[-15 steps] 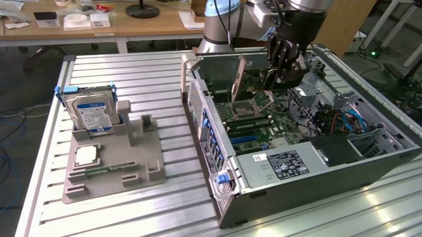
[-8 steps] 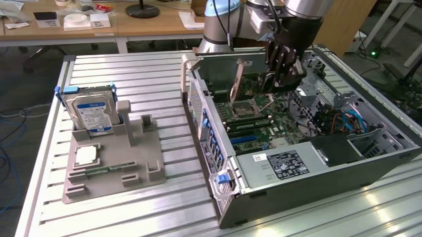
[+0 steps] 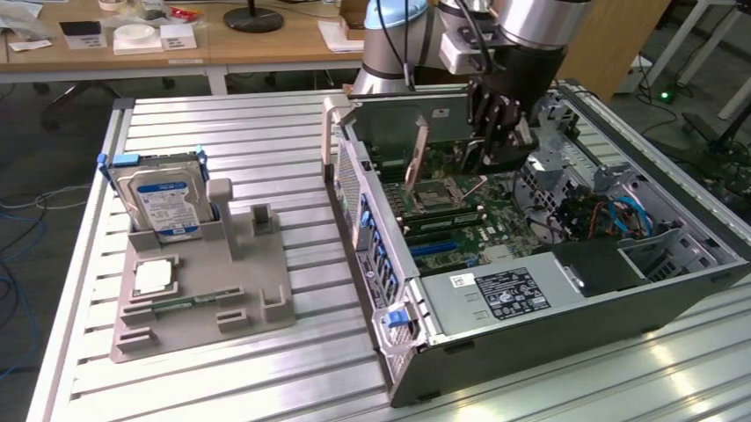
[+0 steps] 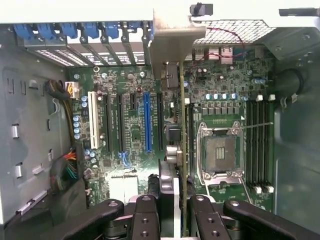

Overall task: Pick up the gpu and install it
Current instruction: 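Insert the gpu into the slot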

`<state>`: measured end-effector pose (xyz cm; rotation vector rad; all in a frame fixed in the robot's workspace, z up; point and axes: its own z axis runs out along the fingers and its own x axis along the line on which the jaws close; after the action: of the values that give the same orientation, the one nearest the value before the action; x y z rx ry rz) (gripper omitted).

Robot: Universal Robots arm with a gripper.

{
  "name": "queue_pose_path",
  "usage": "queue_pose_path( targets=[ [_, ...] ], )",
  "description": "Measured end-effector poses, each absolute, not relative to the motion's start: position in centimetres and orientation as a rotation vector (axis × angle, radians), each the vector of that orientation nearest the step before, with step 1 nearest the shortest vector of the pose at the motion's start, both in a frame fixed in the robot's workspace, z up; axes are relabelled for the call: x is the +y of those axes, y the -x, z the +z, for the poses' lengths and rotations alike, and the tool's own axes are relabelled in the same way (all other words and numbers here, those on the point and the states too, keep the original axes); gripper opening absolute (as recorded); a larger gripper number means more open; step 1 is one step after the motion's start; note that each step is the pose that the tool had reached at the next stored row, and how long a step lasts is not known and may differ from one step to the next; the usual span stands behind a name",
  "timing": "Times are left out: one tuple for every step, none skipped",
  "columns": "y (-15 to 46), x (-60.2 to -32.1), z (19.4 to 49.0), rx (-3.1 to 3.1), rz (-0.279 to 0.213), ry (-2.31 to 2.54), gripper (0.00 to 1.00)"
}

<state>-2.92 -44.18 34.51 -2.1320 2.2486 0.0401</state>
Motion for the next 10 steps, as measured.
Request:
queue_pose_path(
  targets=[
    [3.0,-44.2,34.3,2.249,0.04,2.132,0.28],
    [3.0,-44.2,34.2,2.249,0.04,2.132,0.28],
    [3.2,-44.2,34.0,2.248,0.04,2.132,0.28],
    [3.3,-44.2,33.8,2.249,0.04,2.132,0.28],
    [3.5,-44.2,33.6,2.248,0.04,2.132,0.28],
    [3.6,-44.2,33.4,2.249,0.04,2.132,0.28],
    [3.6,-44.2,33.3,2.249,0.04,2.132,0.28],
    [3.6,-44.3,33.1,2.249,0.04,2.133,0.28],
    [3.7,-44.3,32.9,2.249,0.041,2.133,0.28],
    [3.8,-44.3,32.7,2.249,0.041,2.133,0.28]
  ],
)
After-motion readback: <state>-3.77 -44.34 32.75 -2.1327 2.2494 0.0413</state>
